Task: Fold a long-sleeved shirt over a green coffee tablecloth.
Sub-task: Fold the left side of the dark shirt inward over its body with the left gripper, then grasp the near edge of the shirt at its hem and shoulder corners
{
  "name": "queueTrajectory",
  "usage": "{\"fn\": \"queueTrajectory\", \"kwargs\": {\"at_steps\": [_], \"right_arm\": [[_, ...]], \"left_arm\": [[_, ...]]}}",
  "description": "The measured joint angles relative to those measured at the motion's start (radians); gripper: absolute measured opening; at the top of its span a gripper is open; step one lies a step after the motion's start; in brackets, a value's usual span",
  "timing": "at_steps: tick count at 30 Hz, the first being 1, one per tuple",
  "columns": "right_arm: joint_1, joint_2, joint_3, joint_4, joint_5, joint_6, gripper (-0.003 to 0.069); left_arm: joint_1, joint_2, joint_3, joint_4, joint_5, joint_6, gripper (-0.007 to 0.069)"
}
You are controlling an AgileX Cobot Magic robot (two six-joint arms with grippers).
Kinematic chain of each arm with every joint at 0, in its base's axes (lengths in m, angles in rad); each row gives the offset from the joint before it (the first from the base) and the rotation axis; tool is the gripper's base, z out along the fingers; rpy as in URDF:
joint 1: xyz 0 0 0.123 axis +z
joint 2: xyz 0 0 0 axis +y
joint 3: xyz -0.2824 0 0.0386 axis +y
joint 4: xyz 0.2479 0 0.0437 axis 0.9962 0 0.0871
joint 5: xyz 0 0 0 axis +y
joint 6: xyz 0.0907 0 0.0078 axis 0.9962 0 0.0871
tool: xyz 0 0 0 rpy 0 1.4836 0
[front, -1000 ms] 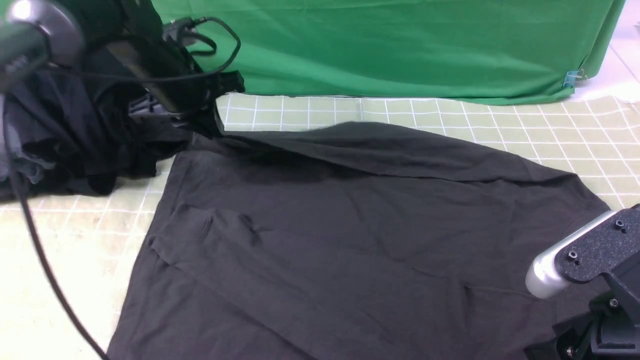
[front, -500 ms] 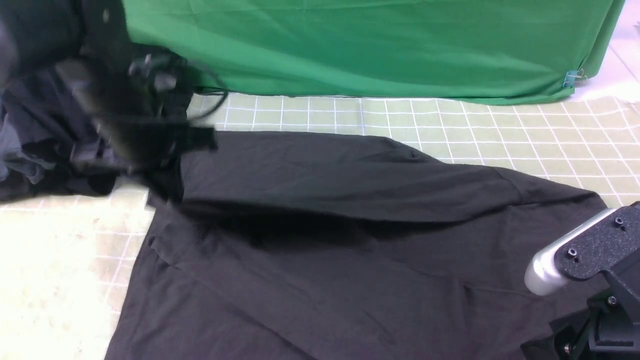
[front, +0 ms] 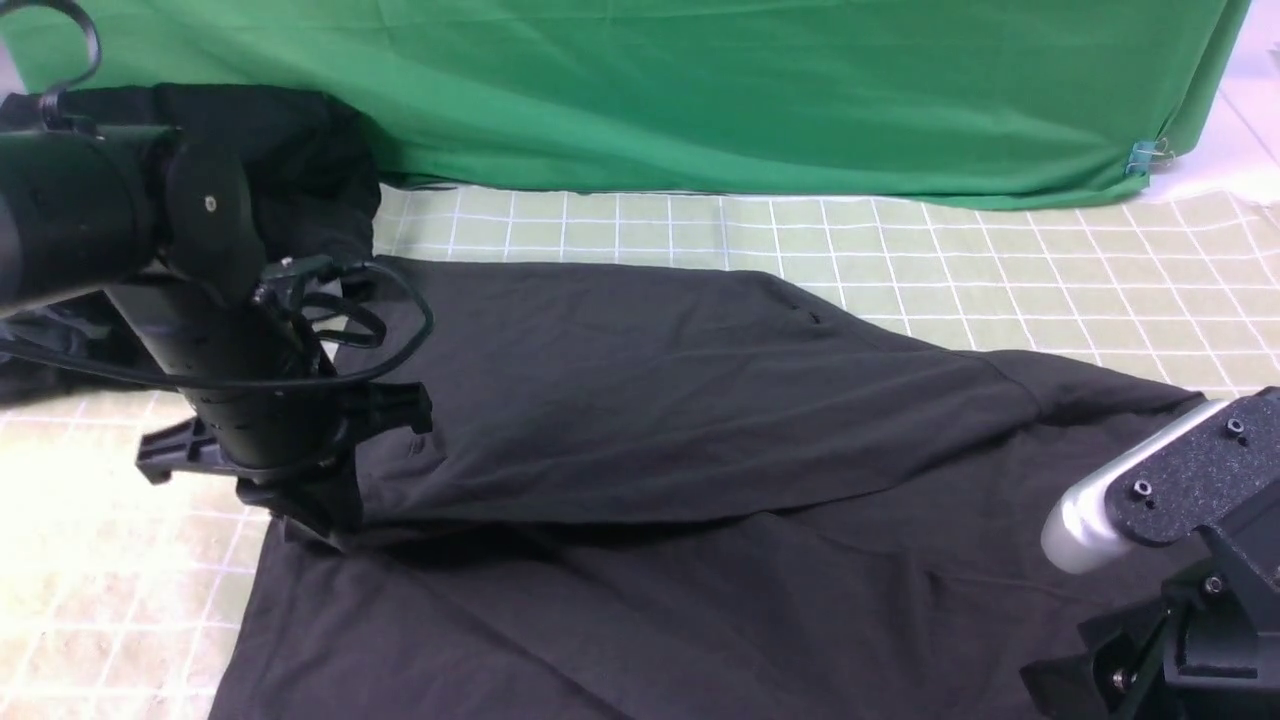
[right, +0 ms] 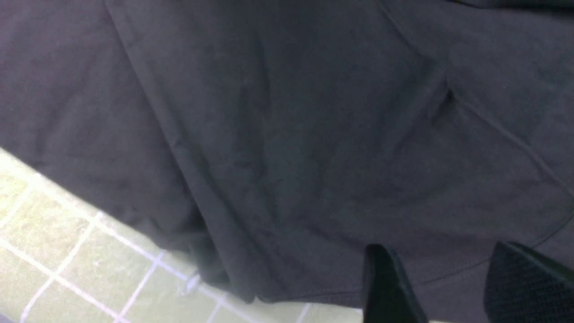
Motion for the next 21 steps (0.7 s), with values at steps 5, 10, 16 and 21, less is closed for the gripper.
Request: {"fn": "queueTrajectory", "kwargs": {"at_steps": [5, 10, 16, 21], "right_arm": [[0.000, 0.000, 0.000, 0.000, 0.000, 0.009, 0.0305], [0.000, 0.000, 0.000, 0.000, 0.000, 0.025, 0.0305], [0.000, 0.000, 0.000, 0.000, 0.000, 0.025, 0.0305], [0.000, 0.000, 0.000, 0.000, 0.000, 0.025, 0.0305]], "left_arm": [[0.000, -0.001, 0.000, -0.008, 0.069, 0.052, 0.0208], [0.000, -0.004, 0.004, 0.034, 0.224, 0.057, 0.0400], [0.000, -0.089, 0.128, -0.013, 0.236, 0.057, 0.0449], [0.000, -0.235, 0.374, -0.010, 0.151, 0.057, 0.0445]]}}
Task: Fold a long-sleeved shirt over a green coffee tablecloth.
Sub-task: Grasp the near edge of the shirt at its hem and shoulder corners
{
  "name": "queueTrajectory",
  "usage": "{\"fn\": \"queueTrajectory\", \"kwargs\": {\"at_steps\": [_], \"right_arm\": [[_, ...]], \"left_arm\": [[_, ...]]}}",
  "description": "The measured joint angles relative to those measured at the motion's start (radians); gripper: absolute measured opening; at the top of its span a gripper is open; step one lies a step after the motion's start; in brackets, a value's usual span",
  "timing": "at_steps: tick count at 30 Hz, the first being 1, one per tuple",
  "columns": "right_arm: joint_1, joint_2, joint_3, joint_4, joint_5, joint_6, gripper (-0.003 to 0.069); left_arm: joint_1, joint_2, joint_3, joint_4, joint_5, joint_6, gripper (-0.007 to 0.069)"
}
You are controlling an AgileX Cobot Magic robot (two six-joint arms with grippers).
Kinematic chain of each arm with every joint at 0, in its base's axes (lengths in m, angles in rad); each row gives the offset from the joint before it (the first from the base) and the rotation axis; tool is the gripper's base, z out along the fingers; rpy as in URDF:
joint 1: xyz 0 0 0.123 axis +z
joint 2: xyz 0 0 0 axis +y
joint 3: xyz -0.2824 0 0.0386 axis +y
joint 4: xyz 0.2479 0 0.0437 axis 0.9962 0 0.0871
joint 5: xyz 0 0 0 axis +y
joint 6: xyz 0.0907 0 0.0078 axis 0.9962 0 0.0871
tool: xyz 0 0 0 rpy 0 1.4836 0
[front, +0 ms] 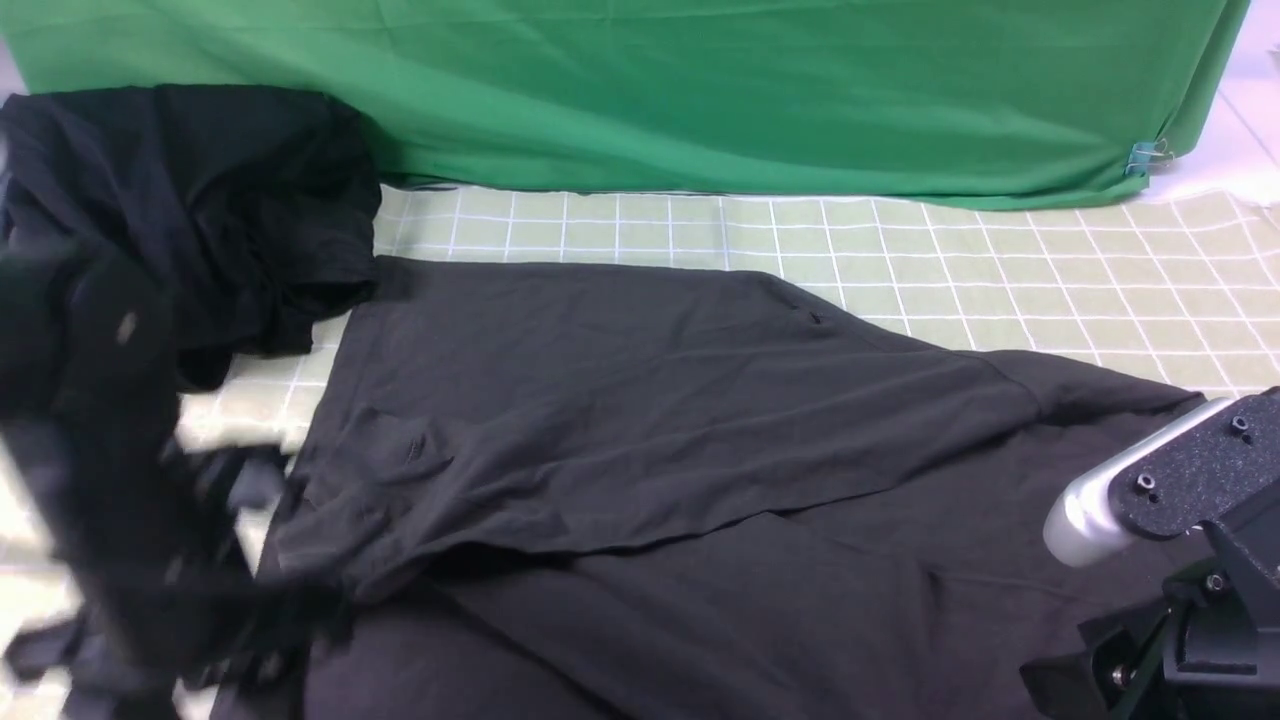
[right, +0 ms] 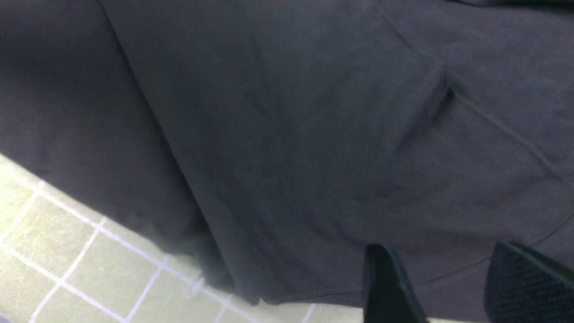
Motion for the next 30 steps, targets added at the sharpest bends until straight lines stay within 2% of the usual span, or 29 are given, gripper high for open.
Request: {"fn": "queueTrajectory", "kwargs": {"at_steps": [8, 14, 17, 18, 20, 22, 27, 29, 30], "right_arm": [[0.000, 0.000, 0.000, 0.000, 0.000, 0.000, 0.0305], [0.000, 0.000, 0.000, 0.056, 0.012, -0.090, 0.0305], [0.000, 0.001, 0.000, 0.163, 0.082, -0.231, 0.0305], [0.000, 0.002, 0.000, 0.177, 0.086, -0.239, 0.0305], [0.000, 0.017, 0.000, 0.245, 0.128, -0.324, 0.0305], [0.000, 0.048, 0.000, 0.279, 0.137, -0.382, 0.0311], [0.000, 0.165, 0.000, 0.339, 0.105, -0.466, 0.0421], [0.000, 0.264, 0.000, 0.351, 0.069, -0.489, 0.0510], [0.000, 0.285, 0.000, 0.353, 0.060, -0.499, 0.0528]], "left_arm": [[0.000, -0.056, 0.235, 0.029, -0.237, -0.010, 0.0445], [0.000, -0.049, 0.248, 0.045, -0.255, -0.058, 0.0424], [0.000, -0.039, 0.245, 0.055, -0.245, -0.060, 0.0316], [0.000, -0.039, 0.245, 0.056, -0.244, -0.060, 0.0306], [0.000, -0.036, 0.235, 0.056, -0.235, -0.060, 0.0157], [0.000, -0.036, 0.225, 0.080, -0.207, -0.059, 0.0051], [0.000, -0.089, 0.208, 0.112, -0.153, -0.057, 0.0022], [0.000, -0.159, 0.205, 0.112, -0.131, -0.060, 0.0022], [0.000, -0.176, 0.205, 0.112, -0.131, -0.063, 0.0022]]}}
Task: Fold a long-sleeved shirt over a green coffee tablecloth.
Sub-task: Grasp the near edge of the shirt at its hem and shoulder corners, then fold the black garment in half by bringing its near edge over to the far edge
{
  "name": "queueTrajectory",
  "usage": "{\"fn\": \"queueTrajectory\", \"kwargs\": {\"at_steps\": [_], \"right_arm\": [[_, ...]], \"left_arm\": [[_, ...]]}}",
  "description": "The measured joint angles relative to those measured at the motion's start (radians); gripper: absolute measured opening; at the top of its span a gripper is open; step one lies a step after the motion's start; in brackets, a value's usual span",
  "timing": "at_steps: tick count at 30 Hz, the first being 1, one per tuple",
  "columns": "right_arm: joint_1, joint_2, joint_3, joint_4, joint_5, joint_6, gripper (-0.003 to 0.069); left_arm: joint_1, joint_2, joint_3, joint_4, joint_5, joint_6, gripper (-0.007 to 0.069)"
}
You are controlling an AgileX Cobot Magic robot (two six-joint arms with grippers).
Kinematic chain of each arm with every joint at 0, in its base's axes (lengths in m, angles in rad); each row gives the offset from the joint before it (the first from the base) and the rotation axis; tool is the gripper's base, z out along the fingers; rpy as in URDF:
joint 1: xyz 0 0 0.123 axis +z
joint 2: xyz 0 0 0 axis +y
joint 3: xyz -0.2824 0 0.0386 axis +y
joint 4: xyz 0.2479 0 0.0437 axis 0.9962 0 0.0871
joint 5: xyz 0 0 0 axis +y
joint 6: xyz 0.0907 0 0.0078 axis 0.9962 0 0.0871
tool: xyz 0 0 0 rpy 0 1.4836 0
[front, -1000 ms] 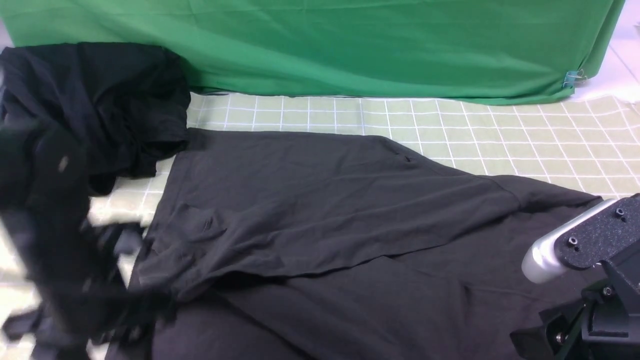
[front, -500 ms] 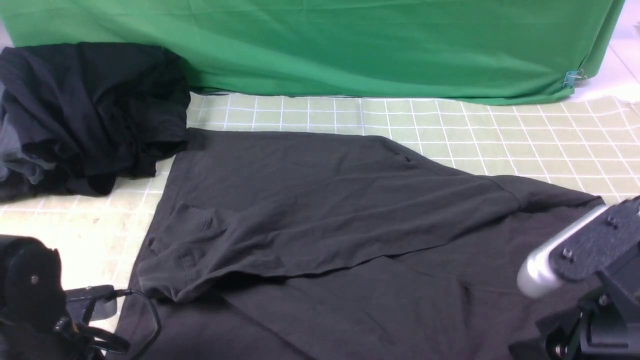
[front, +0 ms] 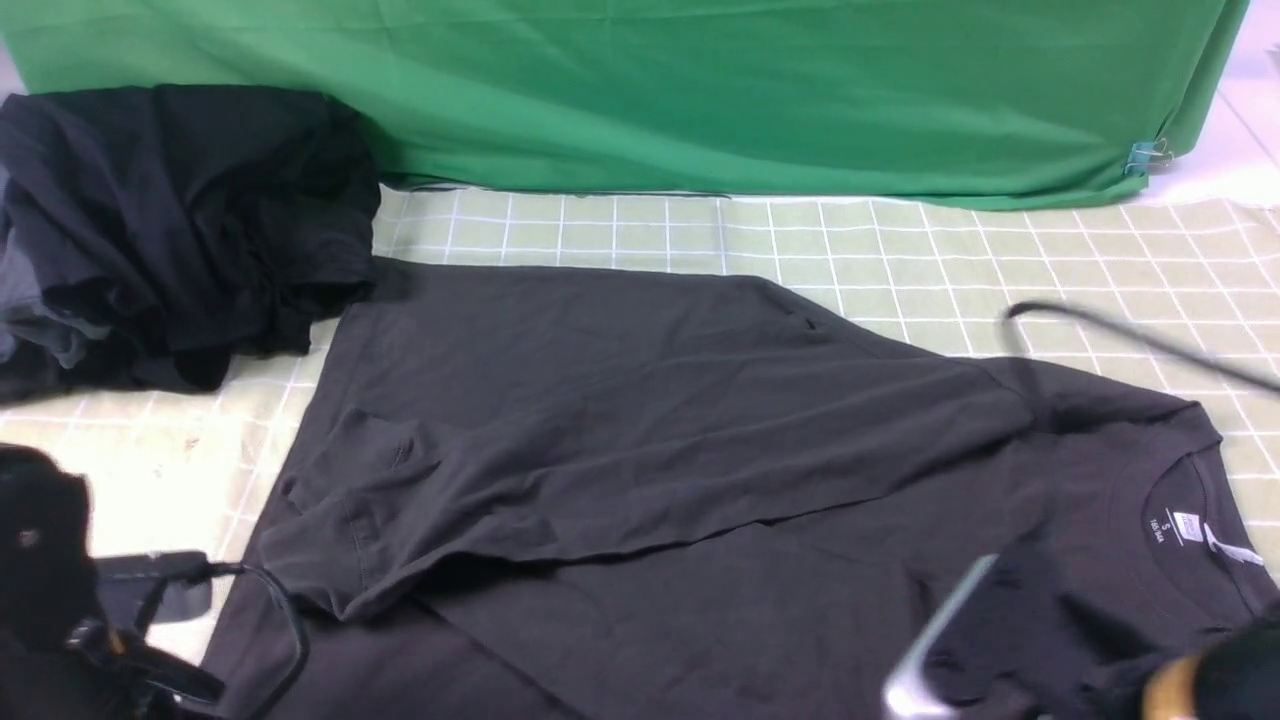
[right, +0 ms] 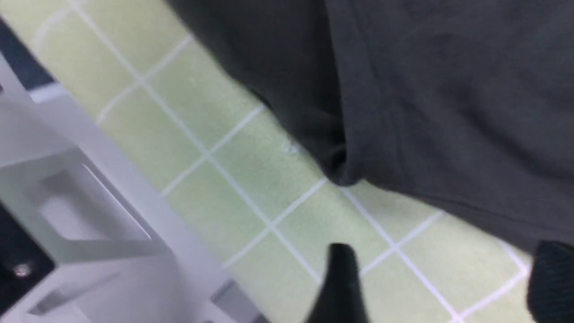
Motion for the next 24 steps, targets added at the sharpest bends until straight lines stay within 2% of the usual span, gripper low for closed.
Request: {"fn": "queueTrajectory", "kwargs": {"at_steps": [3, 6, 8, 12, 13, 15, 16, 17, 18, 19, 24], "right_arm": [[0.016, 0.106, 0.000, 0.001, -0.032, -0.027, 0.0556], [0.050, 0.158, 0.000, 0.001, -0.062, -0.030, 0.0559], [0.110, 0.221, 0.000, 0.002, -0.112, -0.033, 0.0561], [0.141, 0.272, 0.000, 0.002, -0.149, -0.033, 0.0547], [0.144, 0.286, 0.000, 0.002, -0.156, -0.032, 0.0518], [0.149, 0.306, -0.003, -0.013, -0.163, -0.028, 0.0394], [0.149, 0.306, -0.003, -0.017, -0.163, -0.026, 0.0296], [0.149, 0.302, -0.003, -0.018, -0.154, -0.017, 0.0157], [0.149, 0.302, -0.003, -0.018, -0.154, -0.017, 0.0143], [0.149, 0.284, -0.003, -0.016, -0.128, -0.005, 0.0067], [0.149, 0.128, -0.003, -0.011, -0.022, 0.009, 0.0029]], "left_arm": [[0.000, -0.049, 0.000, -0.007, 0.004, -0.001, 0.0022], [0.000, -0.066, 0.000, -0.009, 0.006, -0.001, 0.0022], [0.000, -0.071, 0.000, -0.014, 0.007, -0.001, 0.0022], [0.000, -0.072, 0.000, -0.027, 0.007, -0.001, 0.0022], [0.000, -0.072, 0.000, -0.031, 0.007, -0.001, 0.0022], [0.000, -0.072, 0.000, -0.037, 0.012, 0.003, 0.0022], [0.000, -0.073, 0.000, -0.044, 0.021, 0.011, 0.0022], [0.000, -0.079, 0.000, -0.055, 0.039, 0.023, 0.0022], [0.000, -0.081, 0.000, -0.060, 0.046, 0.025, 0.0022], [0.000, -0.098, 0.000, -0.076, 0.071, 0.036, 0.0022], [0.000, -0.227, -0.029, -0.113, 0.140, 0.041, 0.0022]]}}
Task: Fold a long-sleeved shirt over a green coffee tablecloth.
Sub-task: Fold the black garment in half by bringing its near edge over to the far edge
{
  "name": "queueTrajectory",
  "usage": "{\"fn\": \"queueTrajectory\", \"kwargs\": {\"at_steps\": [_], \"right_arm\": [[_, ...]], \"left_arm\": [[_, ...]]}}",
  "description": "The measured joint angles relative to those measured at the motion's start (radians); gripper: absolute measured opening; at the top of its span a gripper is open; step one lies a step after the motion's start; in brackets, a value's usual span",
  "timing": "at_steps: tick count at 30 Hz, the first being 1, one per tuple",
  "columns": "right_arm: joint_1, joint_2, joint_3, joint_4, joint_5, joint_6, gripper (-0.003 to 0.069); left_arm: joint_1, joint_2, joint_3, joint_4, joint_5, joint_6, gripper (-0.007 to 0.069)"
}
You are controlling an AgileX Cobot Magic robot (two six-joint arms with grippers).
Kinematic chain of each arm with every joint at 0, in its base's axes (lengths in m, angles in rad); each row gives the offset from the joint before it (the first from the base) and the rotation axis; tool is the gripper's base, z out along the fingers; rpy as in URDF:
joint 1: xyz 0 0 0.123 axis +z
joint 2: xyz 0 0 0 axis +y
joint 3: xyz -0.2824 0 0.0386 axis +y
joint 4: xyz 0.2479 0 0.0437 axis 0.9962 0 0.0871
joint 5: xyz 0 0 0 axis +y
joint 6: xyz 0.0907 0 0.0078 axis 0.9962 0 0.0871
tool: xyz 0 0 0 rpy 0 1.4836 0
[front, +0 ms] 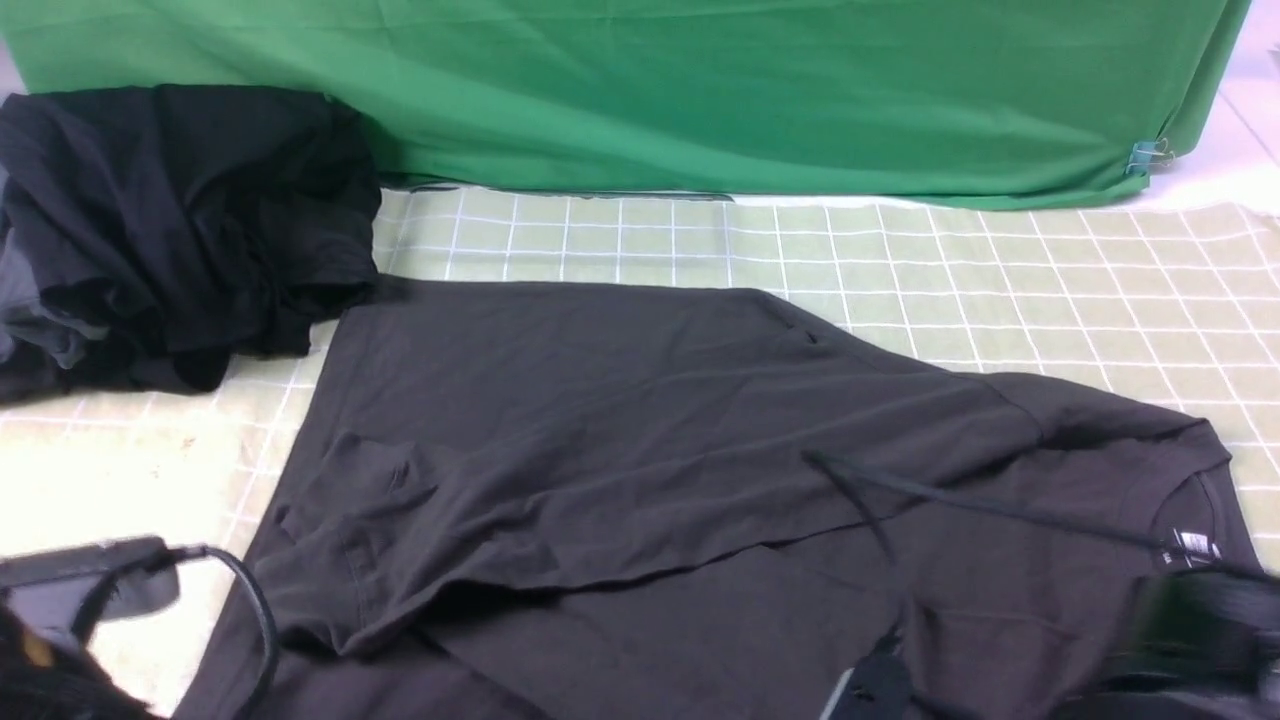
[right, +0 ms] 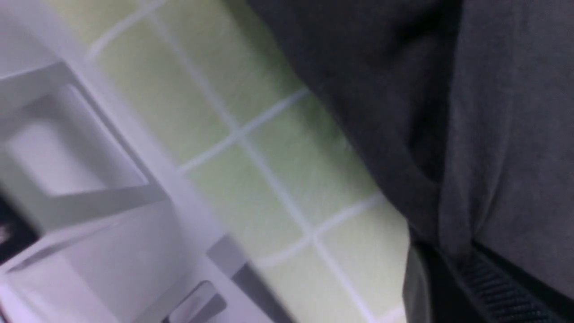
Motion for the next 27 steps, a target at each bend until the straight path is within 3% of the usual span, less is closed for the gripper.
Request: {"fn": "queueTrajectory", "kwargs": {"at_steps": [7, 11, 19, 27], "right_arm": [[-0.014, -0.179, -0.088, -0.154, 0.087, 0.101, 0.0029], [-0.145, -0.163, -0.249, -0.281, 0.082, 0.088, 0.0029], [-0.405, 0.041, -0.461, -0.289, -0.030, -0.044, 0.0029], [-0.532, 0.350, -0.685, -0.288, -0.149, -0.095, 0.0029]], "left_arm": [[0.000, -0.070, -0.225, 0.078, 0.019, -0.038, 0.0022], [0.000, 0.066, -0.432, 0.181, 0.002, -0.070, 0.0022], [0.036, 0.405, -0.715, 0.194, -0.069, -0.073, 0.0022], [0.093, 0.785, -1.013, 0.152, -0.107, -0.038, 0.0022]]}}
